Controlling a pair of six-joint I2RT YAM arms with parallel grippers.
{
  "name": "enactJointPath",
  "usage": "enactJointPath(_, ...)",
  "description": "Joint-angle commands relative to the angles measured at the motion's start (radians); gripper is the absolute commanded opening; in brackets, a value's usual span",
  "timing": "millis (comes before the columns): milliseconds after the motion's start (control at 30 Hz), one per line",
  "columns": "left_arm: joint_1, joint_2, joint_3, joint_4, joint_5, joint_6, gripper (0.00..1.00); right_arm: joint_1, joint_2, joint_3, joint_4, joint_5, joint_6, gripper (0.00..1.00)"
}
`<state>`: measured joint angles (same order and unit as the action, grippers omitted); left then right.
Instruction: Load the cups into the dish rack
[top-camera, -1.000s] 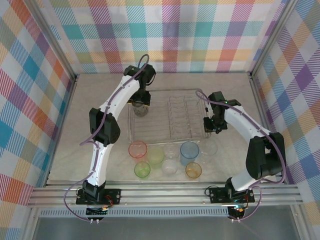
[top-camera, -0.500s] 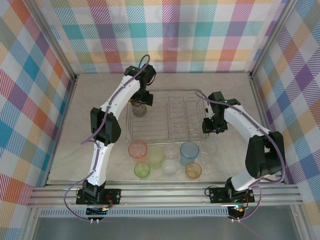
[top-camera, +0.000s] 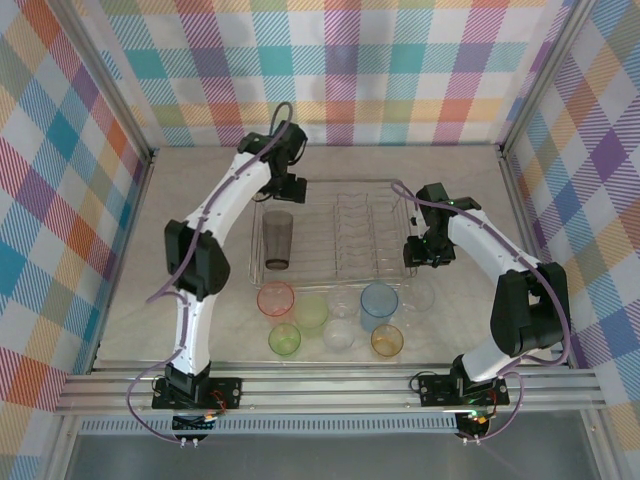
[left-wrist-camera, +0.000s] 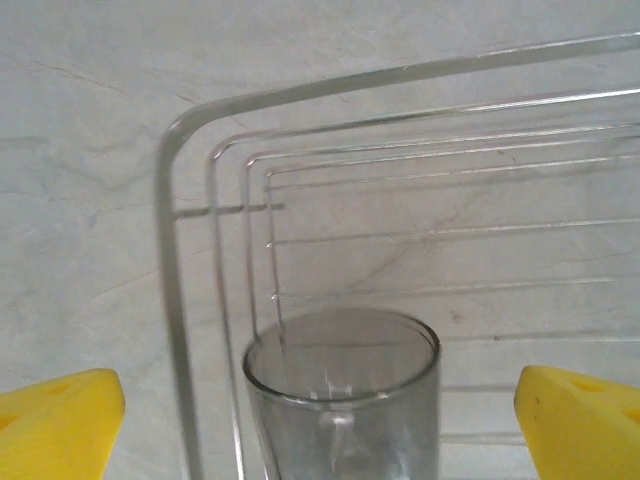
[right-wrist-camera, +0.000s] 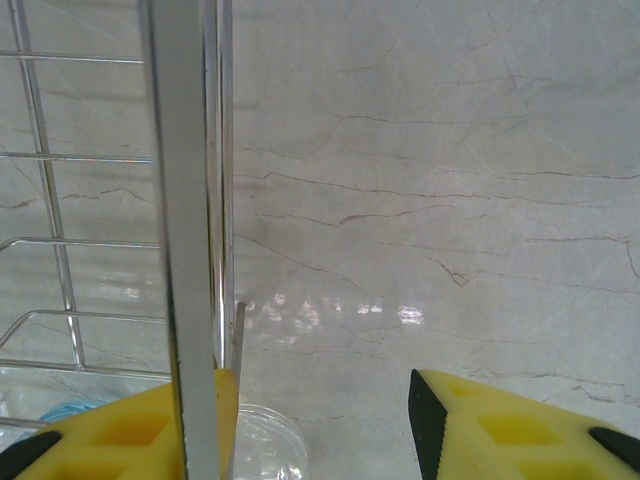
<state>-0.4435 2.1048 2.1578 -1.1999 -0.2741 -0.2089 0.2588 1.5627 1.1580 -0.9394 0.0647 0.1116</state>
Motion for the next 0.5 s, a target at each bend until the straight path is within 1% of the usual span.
enactJointPath(0,0.004,-0.229,-0.15,0.134,-0.033,-0.01,0.98,0.008,-0.016,0.005,-0.065,-0.043,-0.015,0.5)
enactJointPath(100,0.003,-0.381,-0.334,0.195,0.006,-0.033,0.98,0.008,-0.043,0.011,-0.062,-0.053,-0.004,0.52)
enactJointPath(233,0.003,-0.507,-0.543,0.221,0.058,-0.082,0.96,0.008,-0.105,0.019,-0.045,-0.075,0.028,0.56)
enactJointPath(300,0.003,-0.561,-0.649,0.244,0.055,-0.105,0.95,0.008,-0.165,0.023,-0.025,-0.095,0.05,0.57)
enactJointPath(367,0.003,-0.612,-0.732,0.266,0.042,-0.122,0.95,0.013,-0.223,0.035,-0.004,-0.141,0.068,0.57)
enactJointPath(467,0.003,-0.695,-0.828,0.304,0.027,-0.141,0.95,0.039,-0.276,0.082,-0.004,-0.2,0.103,0.6)
